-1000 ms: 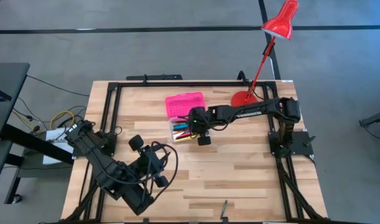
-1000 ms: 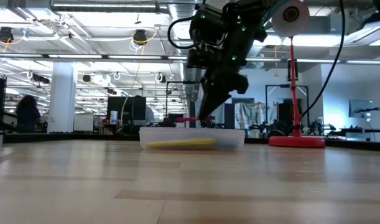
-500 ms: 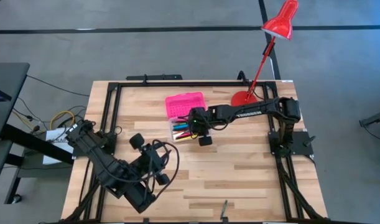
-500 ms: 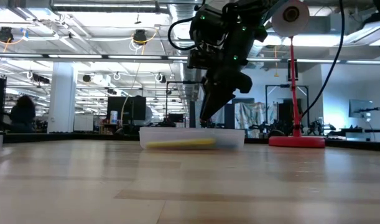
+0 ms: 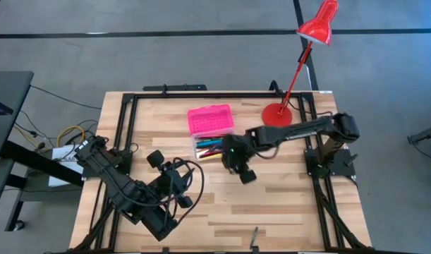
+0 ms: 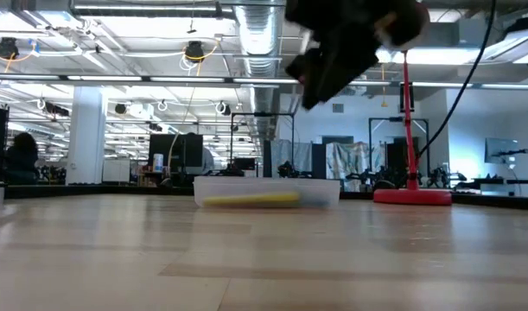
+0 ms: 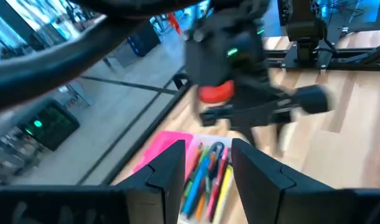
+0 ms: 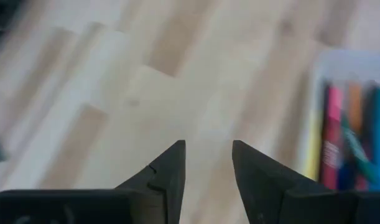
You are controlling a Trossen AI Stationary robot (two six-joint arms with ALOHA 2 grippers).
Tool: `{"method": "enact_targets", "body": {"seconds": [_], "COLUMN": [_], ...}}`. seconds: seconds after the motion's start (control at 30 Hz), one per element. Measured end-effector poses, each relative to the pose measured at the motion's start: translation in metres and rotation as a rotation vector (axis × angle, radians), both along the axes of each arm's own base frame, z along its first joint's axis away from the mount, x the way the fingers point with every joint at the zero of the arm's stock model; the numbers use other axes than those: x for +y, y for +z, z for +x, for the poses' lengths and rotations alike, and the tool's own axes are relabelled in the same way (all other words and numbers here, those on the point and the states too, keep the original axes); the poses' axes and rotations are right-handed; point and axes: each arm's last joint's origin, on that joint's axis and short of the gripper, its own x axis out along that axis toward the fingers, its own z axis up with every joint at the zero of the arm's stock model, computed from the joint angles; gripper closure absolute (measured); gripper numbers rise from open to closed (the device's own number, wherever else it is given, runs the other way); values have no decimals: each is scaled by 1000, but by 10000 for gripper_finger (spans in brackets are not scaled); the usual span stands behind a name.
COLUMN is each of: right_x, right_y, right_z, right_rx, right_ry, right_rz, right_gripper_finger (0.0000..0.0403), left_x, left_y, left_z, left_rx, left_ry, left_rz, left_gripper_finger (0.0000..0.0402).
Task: Pick & place school supplies into a supply box
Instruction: Put the green crayon into the pink supply box
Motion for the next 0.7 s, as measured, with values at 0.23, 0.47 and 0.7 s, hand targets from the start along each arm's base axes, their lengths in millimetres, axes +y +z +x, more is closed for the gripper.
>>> {"method": "enact_targets", "body": {"seconds": [0.23, 0.47, 0.7], "right_x": [59, 106, 151], "right_y": [12, 4, -11], "right_z": [-19, -31, -47], "right_rx": [16, 58, 41], "right_ry": [135, 177, 194], "right_rz": [38, 30, 17], "right_gripper_finger": [280, 282, 282], "left_x": [6, 23, 36], "left_y": [1, 1, 1], "left_z": [4, 15, 23], "left_rx": [20, 67, 117], "left_ry": [4, 45, 68], "left_rz": [85, 121, 153], "left_gripper_finger": [276, 276, 276]}}
